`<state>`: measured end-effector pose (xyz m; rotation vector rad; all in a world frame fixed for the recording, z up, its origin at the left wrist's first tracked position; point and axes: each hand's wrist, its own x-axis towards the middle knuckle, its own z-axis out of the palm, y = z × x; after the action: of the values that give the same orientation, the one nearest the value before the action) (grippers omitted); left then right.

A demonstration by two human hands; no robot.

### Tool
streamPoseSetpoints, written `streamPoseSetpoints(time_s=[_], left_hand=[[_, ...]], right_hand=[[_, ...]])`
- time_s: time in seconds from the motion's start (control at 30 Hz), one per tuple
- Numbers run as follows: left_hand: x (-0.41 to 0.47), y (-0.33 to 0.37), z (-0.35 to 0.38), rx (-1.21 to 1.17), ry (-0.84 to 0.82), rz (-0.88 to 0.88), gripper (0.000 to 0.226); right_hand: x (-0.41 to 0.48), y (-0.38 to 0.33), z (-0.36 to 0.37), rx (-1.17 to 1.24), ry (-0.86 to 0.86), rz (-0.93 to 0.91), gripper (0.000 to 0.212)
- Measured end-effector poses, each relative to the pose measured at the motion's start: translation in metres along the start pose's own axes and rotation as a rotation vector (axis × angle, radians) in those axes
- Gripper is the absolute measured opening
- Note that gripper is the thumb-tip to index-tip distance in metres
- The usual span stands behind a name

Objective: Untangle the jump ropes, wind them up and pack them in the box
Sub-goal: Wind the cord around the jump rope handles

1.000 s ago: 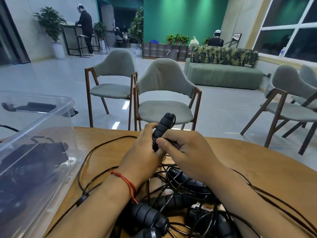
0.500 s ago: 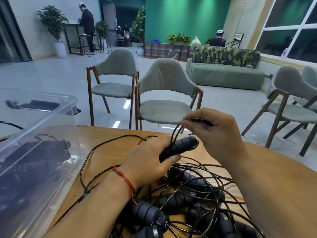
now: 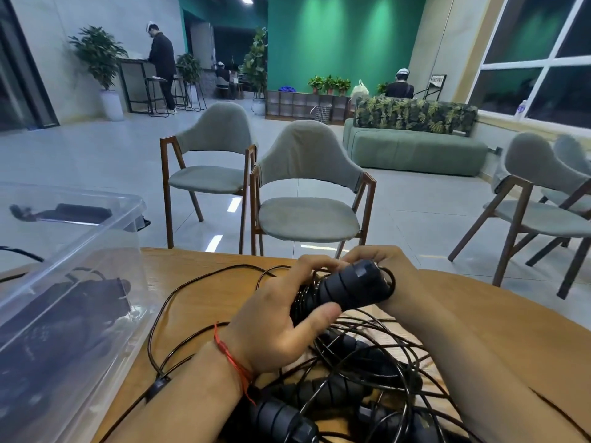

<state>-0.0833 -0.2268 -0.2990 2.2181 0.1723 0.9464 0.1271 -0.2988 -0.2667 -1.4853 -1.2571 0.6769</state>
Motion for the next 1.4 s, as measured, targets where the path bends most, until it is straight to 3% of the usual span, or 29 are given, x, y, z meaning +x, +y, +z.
streamPoseSetpoints(time_s=[0.07,0.17,0.33,0.43,0.67,1.0,1.17,1.3,1.4], left_hand=[[0.0,-0.002,0.0,-0.09,0.067,-0.071,0.033],[-0.001,-0.004,0.0,-0.183,0.116,-0.169,0.031],[0.002,0.003,0.002,-0.365,0.139,-0.274,0.028],[0.004,0.002,0.001,-0.467,0.198,-0.32,0.035],[0.01,-0.008,-0.005,-0.613,0.377,-0.521,0.046],[0.014,-0.013,-0.006,-0.583,0.496,-0.656,0.037],[0.016,-0.015,-0.009,-0.416,0.576,-0.718,0.034],[0.013,-0.018,-0.005,-0.142,0.474,-0.631,0.037],[0.012,-0.022,0.001,-0.033,0.384,-0.577,0.025]], right_hand=[[-0.002,0.006,0.003,-0.065,0.034,-0.016,0.041],[-0.002,0.014,0.007,-0.156,0.073,-0.084,0.055],[-0.003,0.019,0.009,-0.161,0.126,-0.149,0.04],[-0.006,0.016,0.011,-0.143,0.084,-0.124,0.019],[-0.012,0.017,0.017,-0.305,-0.071,-0.097,0.014],[-0.013,0.012,0.026,-0.467,-0.096,-0.141,0.032],[-0.016,0.009,0.027,-0.452,-0.102,-0.173,0.026],[-0.016,0.004,0.027,-0.444,-0.048,-0.194,0.029],[-0.016,0.005,0.026,-0.472,-0.058,-0.202,0.032]])
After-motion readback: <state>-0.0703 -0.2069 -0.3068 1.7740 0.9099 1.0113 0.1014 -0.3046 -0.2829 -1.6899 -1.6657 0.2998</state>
